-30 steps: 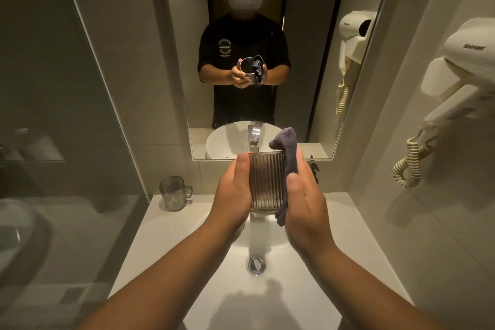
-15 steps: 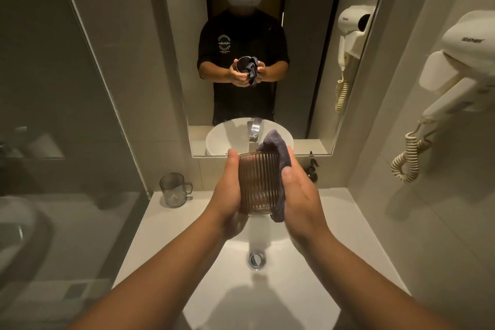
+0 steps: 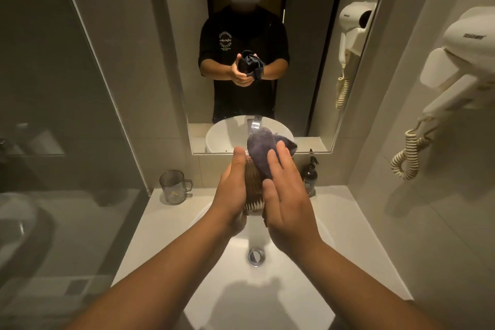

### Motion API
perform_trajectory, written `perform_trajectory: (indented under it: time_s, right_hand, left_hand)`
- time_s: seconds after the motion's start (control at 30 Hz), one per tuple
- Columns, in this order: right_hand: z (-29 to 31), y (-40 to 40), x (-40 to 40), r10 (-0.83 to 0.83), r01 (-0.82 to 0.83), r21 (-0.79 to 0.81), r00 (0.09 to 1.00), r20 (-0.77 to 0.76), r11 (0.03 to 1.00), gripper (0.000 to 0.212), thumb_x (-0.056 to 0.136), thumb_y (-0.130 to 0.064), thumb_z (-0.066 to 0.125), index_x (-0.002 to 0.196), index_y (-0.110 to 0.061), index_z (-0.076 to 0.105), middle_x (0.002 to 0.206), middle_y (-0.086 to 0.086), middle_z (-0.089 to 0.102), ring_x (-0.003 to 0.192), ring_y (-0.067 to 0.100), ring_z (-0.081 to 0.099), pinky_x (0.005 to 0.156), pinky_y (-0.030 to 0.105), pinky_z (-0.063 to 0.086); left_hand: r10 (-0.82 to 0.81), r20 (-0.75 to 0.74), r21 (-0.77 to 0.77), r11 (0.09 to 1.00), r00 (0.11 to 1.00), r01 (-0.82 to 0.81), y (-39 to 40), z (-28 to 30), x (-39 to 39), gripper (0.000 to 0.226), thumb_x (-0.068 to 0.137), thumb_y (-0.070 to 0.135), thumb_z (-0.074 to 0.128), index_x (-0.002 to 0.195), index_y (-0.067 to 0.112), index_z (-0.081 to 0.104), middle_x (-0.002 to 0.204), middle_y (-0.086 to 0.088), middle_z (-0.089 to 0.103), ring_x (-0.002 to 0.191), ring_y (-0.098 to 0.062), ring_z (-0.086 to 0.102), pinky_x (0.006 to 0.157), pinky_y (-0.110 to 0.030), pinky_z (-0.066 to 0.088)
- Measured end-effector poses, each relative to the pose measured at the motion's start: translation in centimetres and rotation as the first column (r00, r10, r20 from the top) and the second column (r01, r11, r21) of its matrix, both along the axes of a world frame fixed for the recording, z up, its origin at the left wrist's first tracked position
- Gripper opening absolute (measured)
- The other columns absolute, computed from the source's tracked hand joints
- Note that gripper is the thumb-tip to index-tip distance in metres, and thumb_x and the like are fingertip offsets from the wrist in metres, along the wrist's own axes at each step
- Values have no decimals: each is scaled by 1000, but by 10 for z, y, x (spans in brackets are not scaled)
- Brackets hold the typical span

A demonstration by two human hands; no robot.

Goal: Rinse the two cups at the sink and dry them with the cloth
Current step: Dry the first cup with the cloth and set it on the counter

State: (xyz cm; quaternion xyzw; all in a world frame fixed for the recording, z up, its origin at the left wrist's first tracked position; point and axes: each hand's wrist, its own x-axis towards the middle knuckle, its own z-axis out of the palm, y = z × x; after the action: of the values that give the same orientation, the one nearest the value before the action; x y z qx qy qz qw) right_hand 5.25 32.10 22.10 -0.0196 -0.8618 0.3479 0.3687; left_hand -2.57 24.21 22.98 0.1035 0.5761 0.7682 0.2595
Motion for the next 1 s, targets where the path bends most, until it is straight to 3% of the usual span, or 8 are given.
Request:
perform_trajectory:
  time_s: [0.1, 0.2, 0.3, 0.4, 0.47, 0.57, 0.7, 1.0]
  right_hand:
    - [7, 15, -3, 211, -160, -439, 975, 71, 884, 40, 101, -28, 30, 136, -42, 44, 137, -7, 56, 125, 4, 50, 102, 29, 46]
    - [13, 36, -3, 195, -13, -748, 969, 155, 663, 31, 99, -27, 40, 106, -28, 69, 96, 3, 72, 90, 22, 66, 67, 37, 53]
    - [14, 55, 2, 121, 105, -881, 976, 180, 462, 28, 96, -21, 41, 95, -15, 69, 91, 14, 70, 82, 28, 65, 65, 38, 48]
    - [13, 59, 6, 33, 91, -883, 992, 120, 461, 29, 97, -21, 40, 106, -19, 67, 100, 11, 70, 94, 31, 66, 70, 38, 50]
    - [7, 53, 14, -30, 98, -707, 994, 108, 700, 32, 98, -24, 40, 122, -24, 62, 113, 1, 68, 106, 22, 64, 83, 39, 53]
    - [-1, 33, 26, -81, 79, -66, 996, -39, 995, 44, 96, -21, 44, 140, -13, 46, 137, 8, 55, 121, 22, 55, 102, 37, 46]
    - [-28, 18, 17, 43, 32, 558, 992, -120, 829, 43, 98, -4, 39, 141, 0, 38, 146, 24, 41, 139, 35, 36, 113, 42, 35]
    - [-61, 16, 13, 60, 38, 629, 989, -133, 776, 55, 84, 7, 64, 135, -3, 48, 143, 18, 43, 136, 34, 39, 110, 47, 38]
  left_hand:
    - [-60, 101, -30, 998, 993, 64, -3, 2, -4, 90, 69, 84, 34, 122, 18, 64, 110, -16, 74, 100, -33, 73, 89, -54, 58]
    - [-110, 258, 72, 993, 960, 94, -9, 1, -11, 98, 64, 87, 38, 128, 16, 61, 117, -20, 72, 105, -40, 70, 98, -62, 50]
    - [-120, 370, 183, 982, 921, 55, -19, -5, -19, 96, 68, 86, 42, 135, 18, 57, 122, -20, 70, 106, -42, 69, 95, -60, 52]
    - [-101, 424, 234, 972, 900, -1, -23, -8, -19, 85, 77, 79, 50, 134, 17, 58, 121, -19, 70, 106, -42, 69, 93, -59, 54]
    - [-66, 439, 242, 969, 896, -47, -21, -6, -17, 81, 77, 76, 56, 132, 16, 60, 120, -18, 71, 105, -42, 70, 95, -59, 53]
    - [-16, 466, 227, 969, 885, -102, -14, -4, -14, 79, 79, 76, 55, 127, 13, 63, 115, -19, 73, 101, -39, 72, 93, -54, 56]
    - [-62, 525, 238, 968, 849, -76, -6, -2, -9, 83, 79, 78, 54, 130, 13, 62, 120, -18, 71, 106, -38, 70, 79, -47, 61]
    - [-12, 532, 232, 964, 847, -132, -7, -2, -8, 84, 83, 78, 46, 126, 7, 55, 119, -25, 65, 102, -37, 68, 68, -41, 63]
